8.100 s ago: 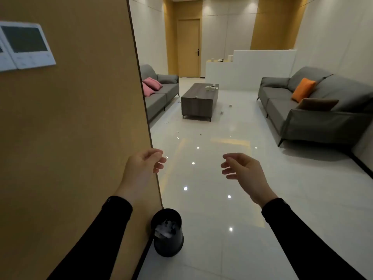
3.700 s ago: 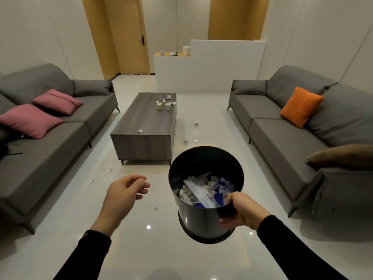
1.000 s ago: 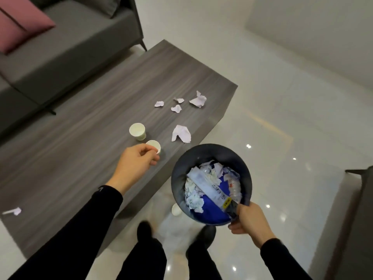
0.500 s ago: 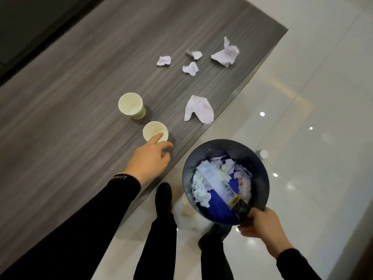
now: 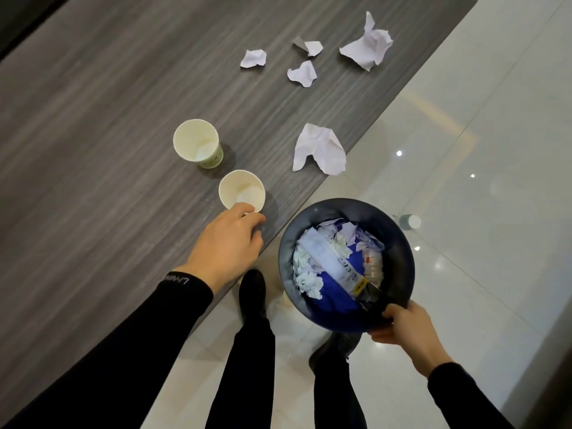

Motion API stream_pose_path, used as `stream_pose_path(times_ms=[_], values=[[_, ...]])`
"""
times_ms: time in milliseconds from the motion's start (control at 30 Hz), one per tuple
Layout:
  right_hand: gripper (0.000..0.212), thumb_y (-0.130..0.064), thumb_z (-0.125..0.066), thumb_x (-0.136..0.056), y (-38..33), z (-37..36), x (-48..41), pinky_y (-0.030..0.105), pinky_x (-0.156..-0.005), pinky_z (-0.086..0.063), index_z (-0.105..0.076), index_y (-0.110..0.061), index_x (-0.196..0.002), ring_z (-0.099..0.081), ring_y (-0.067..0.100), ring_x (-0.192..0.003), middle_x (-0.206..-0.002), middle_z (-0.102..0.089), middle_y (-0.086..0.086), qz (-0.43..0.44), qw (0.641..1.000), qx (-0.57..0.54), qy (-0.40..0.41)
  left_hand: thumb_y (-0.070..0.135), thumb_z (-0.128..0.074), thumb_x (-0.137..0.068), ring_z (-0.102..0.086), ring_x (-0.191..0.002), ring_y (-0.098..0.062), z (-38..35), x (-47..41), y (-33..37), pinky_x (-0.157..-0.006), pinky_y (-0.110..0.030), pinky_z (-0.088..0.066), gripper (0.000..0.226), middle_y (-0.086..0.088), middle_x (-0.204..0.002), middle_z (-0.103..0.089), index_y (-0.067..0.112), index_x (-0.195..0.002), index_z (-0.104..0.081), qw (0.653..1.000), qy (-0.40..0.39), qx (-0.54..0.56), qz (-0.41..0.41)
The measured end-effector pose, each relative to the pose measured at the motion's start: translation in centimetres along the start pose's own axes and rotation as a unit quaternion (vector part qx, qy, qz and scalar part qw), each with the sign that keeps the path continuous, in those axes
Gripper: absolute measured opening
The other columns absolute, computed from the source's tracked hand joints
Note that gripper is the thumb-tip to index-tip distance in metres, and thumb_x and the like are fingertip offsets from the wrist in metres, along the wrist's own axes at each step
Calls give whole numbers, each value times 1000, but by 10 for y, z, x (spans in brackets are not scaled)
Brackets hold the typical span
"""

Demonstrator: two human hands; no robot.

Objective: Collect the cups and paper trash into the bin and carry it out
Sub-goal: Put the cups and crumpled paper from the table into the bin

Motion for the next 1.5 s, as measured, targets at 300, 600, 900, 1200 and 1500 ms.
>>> stream_pose_path(times_ms=[300,600,900,1200,1500], values=[[25,10,-37,-86,10,-6,-74,42,-61,-55,-50,0,-105,-63,36,-63,-80,-62,21,-48,998,-49,-10,13,-65,-75,-67,-84,-24,-34,15,65,-67,-31,-56,21,-3,-105,-67,17,-95,-69,991,12,36,-126],[23,10,-40,-86,30,-7,-185,32,-51,-53,-52,-2,-102,-60,30,-55,-79,-61,21,-25,996,-77,-38,24,-46,-87,-50,-113,-23,-178,-41,95,-91,-36,-46,33,-1,-134,-47,21,-118,-57,980,-110,9,-167],[26,10,-38,-89,63,-12,-237,33,-49,-56,-47,1,-111,-59,34,-62,-82,-60,24,-88,987,-121,-54,22,-39,-88,-48,-119,-29,-241,-43,72,-95,-38,-43,40,-5,-151,-27,28,-127,-48,965,-228,-67,-112],[22,-15,-50,-89,18,0,-166,49,-86,-49,-54,2,-103,-58,35,-89,-91,-56,15,-45,997,-47,52,24,-44,-90,-59,-103,-14,-126,-33,88,-88,-30,-48,31,9,-115,-64,24,-117,-58,989,-15,51,-138],[20,-8,-52,-90,-119,-22,-47,17,-54,-53,-66,-22,-85,-67,13,-67,-66,-70,-2,249,968,-3,23,19,-63,-79,-61,-63,-25,64,-27,18,-61,-34,-49,14,-5,-83,-68,13,-91,-68,935,349,48,-31]])
Point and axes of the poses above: each hand's wrist, its own x-axis away from the middle knuckle, its own z-axis out of the back of the hand, y = z × x, the point moved 2 cm from there along -x, towards the middle knuckle
